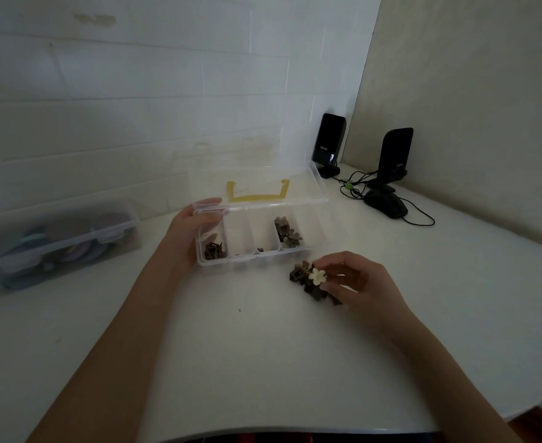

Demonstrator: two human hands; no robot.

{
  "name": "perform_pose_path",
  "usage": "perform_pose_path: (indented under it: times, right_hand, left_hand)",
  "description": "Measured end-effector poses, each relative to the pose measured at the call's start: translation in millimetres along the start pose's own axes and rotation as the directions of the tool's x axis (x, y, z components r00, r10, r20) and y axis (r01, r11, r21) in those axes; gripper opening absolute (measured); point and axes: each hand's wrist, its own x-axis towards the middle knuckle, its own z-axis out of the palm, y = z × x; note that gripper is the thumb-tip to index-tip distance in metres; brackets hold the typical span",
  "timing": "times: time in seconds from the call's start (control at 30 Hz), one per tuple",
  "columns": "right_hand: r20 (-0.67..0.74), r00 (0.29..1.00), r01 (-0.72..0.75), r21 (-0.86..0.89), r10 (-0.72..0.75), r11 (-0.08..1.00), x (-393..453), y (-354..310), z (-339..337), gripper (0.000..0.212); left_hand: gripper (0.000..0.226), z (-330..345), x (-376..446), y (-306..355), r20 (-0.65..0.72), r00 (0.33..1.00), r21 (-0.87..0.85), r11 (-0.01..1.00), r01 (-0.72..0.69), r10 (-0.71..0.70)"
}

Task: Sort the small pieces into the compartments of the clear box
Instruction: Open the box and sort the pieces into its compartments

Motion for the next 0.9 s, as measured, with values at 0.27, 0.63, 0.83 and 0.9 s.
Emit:
perform_pose_path:
  times: [0.27,0.63,0.83,0.9]
  right_hand:
    - [-0.243,0.957,0.065,-0.343,-0.156,0.937,38.5,-15.0,10.7,0.014]
    - [-0.184,0.957,0.085,-0.560,-0.224,0.824,86.0,-1.0,25.8,0.006]
    - [-0.197,0.964,0.081,-0.427,-0.180,0.901,95.8,-5.7,30.3,0.018]
    - [-0.223,0.959,0.072,-0.410,-0.176,0.909,99.0,-5.5,32.7,0.013]
  left_hand:
    - [0.027,-1.3,-0.1,-0.5,0.008,1.000,0.002,1.000,-0.006,0.006]
    - [0.030,0.6,-0.1,0.5,-0.005,1.000,-0.005,1.000,0.000,0.000]
    - [0.028,1.8,-1.1,1.9,0.001,1.000,-0.023,1.000,0.002,-0.002]
    - [0.032,1.5,-1.2,1.9,0.005,1.000,-0.020,1.000,0.002,-0.002]
